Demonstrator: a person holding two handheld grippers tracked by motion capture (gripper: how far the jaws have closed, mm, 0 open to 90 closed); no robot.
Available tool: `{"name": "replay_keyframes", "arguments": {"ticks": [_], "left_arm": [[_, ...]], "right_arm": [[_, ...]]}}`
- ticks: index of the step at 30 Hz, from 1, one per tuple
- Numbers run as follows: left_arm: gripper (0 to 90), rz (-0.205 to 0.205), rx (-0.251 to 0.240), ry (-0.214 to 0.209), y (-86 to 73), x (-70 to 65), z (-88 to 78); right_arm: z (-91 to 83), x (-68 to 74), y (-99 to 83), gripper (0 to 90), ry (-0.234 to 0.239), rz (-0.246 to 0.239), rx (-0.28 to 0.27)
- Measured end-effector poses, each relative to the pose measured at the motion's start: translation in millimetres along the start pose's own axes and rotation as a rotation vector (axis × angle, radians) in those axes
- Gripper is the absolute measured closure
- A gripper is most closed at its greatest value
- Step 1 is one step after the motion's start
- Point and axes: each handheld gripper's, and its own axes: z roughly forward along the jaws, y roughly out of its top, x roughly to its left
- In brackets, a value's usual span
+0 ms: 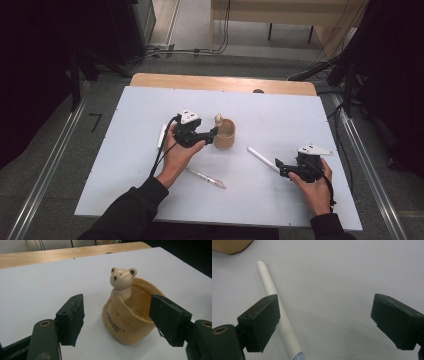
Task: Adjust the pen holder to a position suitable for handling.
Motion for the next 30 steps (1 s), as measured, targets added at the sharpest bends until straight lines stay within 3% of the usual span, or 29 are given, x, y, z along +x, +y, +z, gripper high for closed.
{"name": "replay_keyframes", "arguments": {"ticks": [6, 16, 23, 30], "left_arm": [[26.8, -0.019, -0.009, 0.033, -14.9, 11.3, -20.1], [23.5, -0.040, 0.006, 0.045, -28.6, 20.6, -32.3], [21.8, -0.072, -0.003, 0.058, -37.9, 31.6, -44.7], [21.6, -0.077, -0.012, 0.077, -44.5, 36.1, -52.8]], "right_arm": [[1.0, 2.6, 0.7, 7.5, 0.005, -0.009, 0.002], [2.9, 5.7, 1.4, 7.6, 0.013, -0.017, 0.007], [6.8, 9.8, 2.4, 7.8, 0.028, -0.026, 0.012], [9.8, 14.6, 4.3, 7.9, 0.048, -0.031, 0.010]]}}
